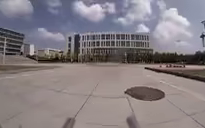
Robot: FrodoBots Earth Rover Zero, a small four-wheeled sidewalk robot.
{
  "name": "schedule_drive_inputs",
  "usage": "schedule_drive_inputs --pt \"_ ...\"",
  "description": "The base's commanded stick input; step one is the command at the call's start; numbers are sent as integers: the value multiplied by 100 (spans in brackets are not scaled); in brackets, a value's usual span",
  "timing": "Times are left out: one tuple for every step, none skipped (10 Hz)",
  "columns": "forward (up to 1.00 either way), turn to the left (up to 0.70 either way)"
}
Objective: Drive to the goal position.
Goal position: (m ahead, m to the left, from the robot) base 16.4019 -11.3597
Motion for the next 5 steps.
schedule_drive_inputs --pt "70 -30" --pt "70 2" --pt "70 5" --pt "70 5" --pt "70 5"
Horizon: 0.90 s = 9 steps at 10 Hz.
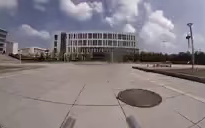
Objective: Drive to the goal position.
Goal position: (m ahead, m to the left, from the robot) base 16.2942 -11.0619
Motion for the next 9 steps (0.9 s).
schedule_drive_inputs --pt "70 5" --pt "70 5" --pt "70 5" --pt "70 5" --pt "70 5" --pt "70 5" --pt "70 5" --pt "70 5" --pt "70 5"
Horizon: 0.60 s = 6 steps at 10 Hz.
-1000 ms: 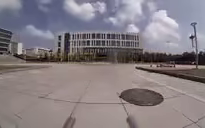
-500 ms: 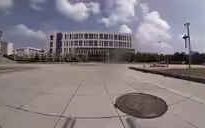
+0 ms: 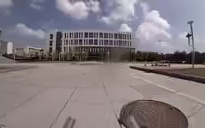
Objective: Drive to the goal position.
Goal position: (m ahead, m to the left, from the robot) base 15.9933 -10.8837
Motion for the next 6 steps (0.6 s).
schedule_drive_inputs --pt "70 5" --pt "70 5" --pt "70 5" --pt "70 5" --pt "70 5" --pt "70 5"
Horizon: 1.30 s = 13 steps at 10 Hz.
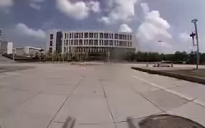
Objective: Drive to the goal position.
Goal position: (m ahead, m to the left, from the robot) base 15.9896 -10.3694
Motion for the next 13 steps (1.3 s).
schedule_drive_inputs --pt "70 5" --pt "70 -2" --pt "70 -28" --pt "70 -16" --pt "70 1" --pt "70 5" --pt "70 5" --pt "70 5" --pt "70 5" --pt "70 5" --pt "70 5" --pt "70 5" --pt "70 5"
